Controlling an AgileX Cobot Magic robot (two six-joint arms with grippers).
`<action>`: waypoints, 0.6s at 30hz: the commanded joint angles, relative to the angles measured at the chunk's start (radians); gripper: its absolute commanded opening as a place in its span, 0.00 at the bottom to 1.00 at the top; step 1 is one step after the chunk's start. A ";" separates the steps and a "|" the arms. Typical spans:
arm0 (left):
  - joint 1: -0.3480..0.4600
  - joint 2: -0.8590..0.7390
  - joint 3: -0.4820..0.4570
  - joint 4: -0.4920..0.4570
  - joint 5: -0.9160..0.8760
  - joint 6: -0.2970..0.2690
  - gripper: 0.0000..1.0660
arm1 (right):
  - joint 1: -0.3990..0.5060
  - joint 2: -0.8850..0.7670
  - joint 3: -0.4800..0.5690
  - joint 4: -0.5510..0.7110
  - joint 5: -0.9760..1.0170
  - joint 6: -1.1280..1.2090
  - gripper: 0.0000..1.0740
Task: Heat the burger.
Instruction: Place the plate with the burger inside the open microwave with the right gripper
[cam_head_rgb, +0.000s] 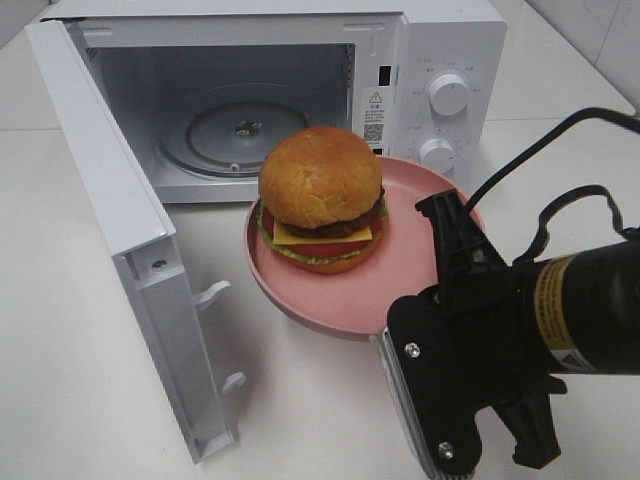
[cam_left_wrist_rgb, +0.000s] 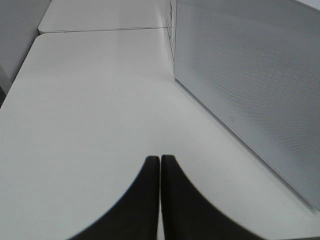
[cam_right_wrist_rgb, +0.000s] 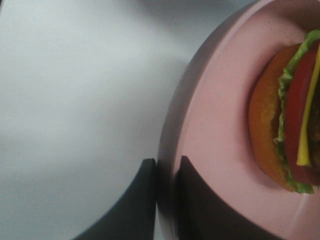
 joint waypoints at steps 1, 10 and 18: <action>-0.001 -0.020 0.002 -0.003 -0.010 -0.001 0.00 | -0.001 0.035 -0.011 -0.031 -0.090 -0.005 0.01; -0.001 -0.020 0.002 -0.003 -0.010 -0.001 0.00 | -0.047 0.102 -0.011 -0.032 -0.169 -0.005 0.00; -0.001 -0.020 0.002 -0.003 -0.010 -0.001 0.00 | -0.128 0.108 -0.052 -0.031 -0.255 -0.081 0.00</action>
